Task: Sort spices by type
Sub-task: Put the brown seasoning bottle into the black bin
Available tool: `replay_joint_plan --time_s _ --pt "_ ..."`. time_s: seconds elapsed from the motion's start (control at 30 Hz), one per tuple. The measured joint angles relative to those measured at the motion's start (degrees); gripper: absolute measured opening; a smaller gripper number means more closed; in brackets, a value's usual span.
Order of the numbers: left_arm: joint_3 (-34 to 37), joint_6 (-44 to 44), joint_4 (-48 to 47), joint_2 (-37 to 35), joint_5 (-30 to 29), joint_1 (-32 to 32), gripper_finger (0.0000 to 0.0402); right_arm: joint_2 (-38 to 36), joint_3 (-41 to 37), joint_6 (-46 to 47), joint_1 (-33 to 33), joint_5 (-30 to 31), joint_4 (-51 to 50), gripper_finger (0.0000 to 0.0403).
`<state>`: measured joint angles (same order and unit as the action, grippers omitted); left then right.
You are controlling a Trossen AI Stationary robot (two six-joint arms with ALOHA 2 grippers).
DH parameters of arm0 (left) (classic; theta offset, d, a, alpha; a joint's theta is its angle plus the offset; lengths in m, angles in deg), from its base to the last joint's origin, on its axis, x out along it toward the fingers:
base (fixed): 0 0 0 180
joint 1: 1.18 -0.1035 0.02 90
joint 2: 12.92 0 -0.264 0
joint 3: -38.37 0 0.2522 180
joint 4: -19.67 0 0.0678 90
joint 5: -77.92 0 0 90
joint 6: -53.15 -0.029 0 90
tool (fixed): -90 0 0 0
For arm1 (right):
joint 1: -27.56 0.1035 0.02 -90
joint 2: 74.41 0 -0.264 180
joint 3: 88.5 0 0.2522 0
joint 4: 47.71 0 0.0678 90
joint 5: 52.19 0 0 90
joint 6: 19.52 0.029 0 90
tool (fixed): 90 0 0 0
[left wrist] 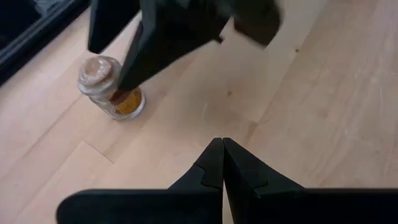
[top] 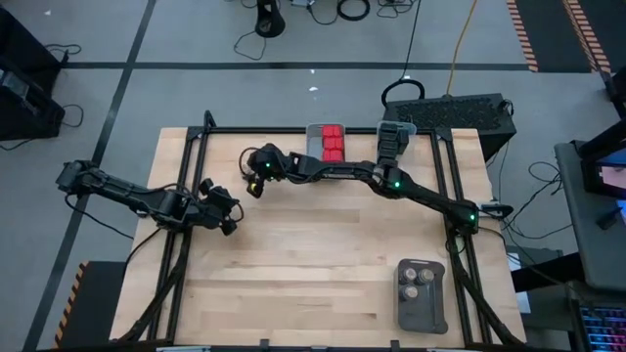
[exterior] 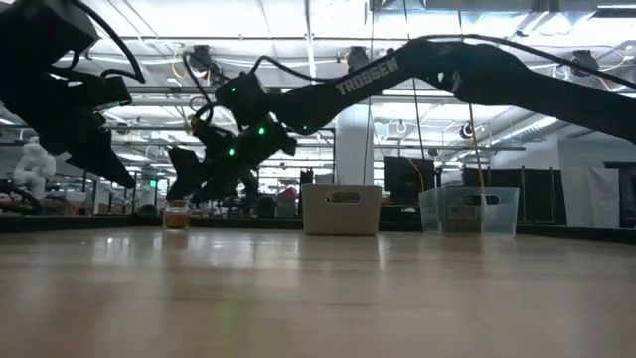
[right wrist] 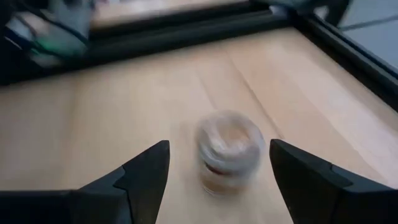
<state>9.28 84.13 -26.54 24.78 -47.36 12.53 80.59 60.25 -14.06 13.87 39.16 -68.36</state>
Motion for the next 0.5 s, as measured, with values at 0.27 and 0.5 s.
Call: replay_joint_plan --time_s 0.27,0.5 --pt "0.0 -0.2 0.14 0.06 1.02 0.0 0.0008 0.63 0.1 -0.72 0.41 3.92 5.29 0.0244" --pt "0.0 -0.19 0.19 0.06 1.07 0.0 0.0008 0.7 0.03 -0.94 0.6 3.47 5.14 0.0223"
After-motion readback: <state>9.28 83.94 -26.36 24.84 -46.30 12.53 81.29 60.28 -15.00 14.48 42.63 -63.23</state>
